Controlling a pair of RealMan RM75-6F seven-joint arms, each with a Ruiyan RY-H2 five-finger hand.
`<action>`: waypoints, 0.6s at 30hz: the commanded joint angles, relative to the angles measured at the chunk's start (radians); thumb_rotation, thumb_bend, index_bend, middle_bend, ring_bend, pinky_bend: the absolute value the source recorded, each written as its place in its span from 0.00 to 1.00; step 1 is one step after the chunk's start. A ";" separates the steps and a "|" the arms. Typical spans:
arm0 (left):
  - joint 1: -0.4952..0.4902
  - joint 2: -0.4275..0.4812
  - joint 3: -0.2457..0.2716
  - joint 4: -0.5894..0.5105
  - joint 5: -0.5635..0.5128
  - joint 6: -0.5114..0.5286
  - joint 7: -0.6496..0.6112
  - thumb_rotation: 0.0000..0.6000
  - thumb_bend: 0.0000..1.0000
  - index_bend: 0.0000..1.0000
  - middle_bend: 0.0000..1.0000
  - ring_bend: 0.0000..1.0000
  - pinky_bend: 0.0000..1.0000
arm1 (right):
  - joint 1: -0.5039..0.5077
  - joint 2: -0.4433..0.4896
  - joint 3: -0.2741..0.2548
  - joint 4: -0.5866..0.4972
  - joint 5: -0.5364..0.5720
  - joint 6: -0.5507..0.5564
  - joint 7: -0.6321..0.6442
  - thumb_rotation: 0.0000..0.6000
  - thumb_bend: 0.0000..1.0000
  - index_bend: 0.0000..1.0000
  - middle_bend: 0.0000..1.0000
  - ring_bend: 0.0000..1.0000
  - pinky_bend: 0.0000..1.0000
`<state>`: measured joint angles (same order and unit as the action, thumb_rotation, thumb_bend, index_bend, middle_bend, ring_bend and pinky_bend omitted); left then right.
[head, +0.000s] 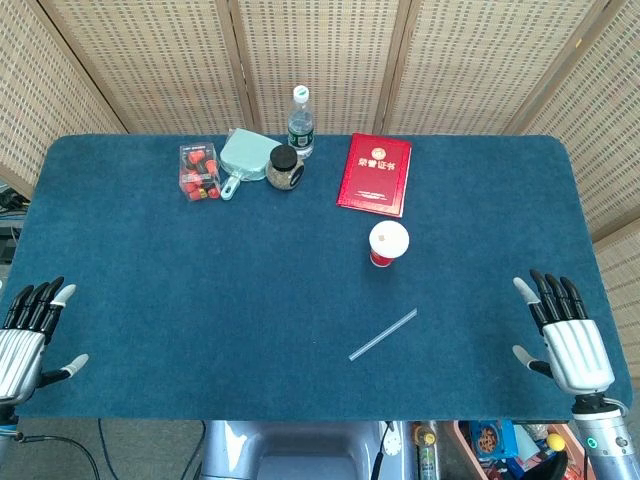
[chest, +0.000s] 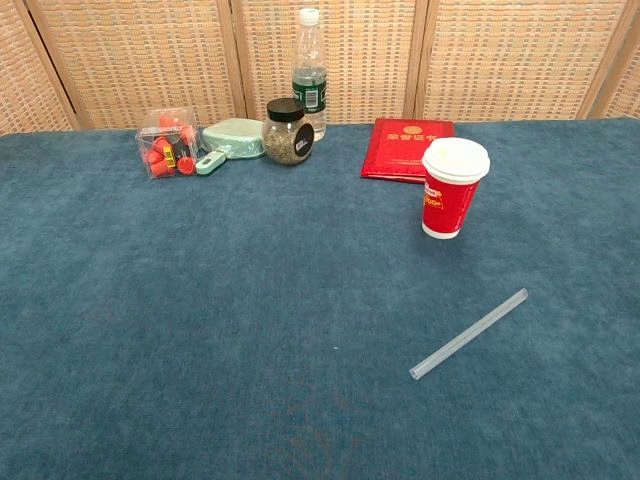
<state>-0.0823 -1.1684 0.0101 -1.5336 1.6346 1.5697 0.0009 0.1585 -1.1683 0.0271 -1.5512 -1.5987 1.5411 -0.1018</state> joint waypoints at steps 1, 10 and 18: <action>-0.002 -0.005 -0.002 0.007 0.004 0.002 -0.004 1.00 0.17 0.00 0.00 0.00 0.00 | 0.002 -0.008 0.004 0.015 -0.007 0.001 0.013 1.00 0.00 0.00 0.00 0.00 0.00; -0.011 -0.017 -0.006 0.028 0.015 0.003 -0.027 1.00 0.17 0.00 0.00 0.00 0.00 | 0.147 -0.046 -0.043 0.116 -0.225 -0.123 0.131 1.00 0.00 0.06 0.00 0.00 0.00; -0.012 -0.021 -0.014 0.034 0.006 0.006 -0.032 1.00 0.17 0.00 0.00 0.00 0.00 | 0.352 -0.088 -0.054 0.100 -0.293 -0.372 0.214 1.00 0.07 0.26 0.06 0.00 0.00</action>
<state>-0.0940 -1.1885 -0.0029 -1.5002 1.6424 1.5757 -0.0297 0.4241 -1.2293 -0.0198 -1.4546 -1.8580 1.2640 0.0671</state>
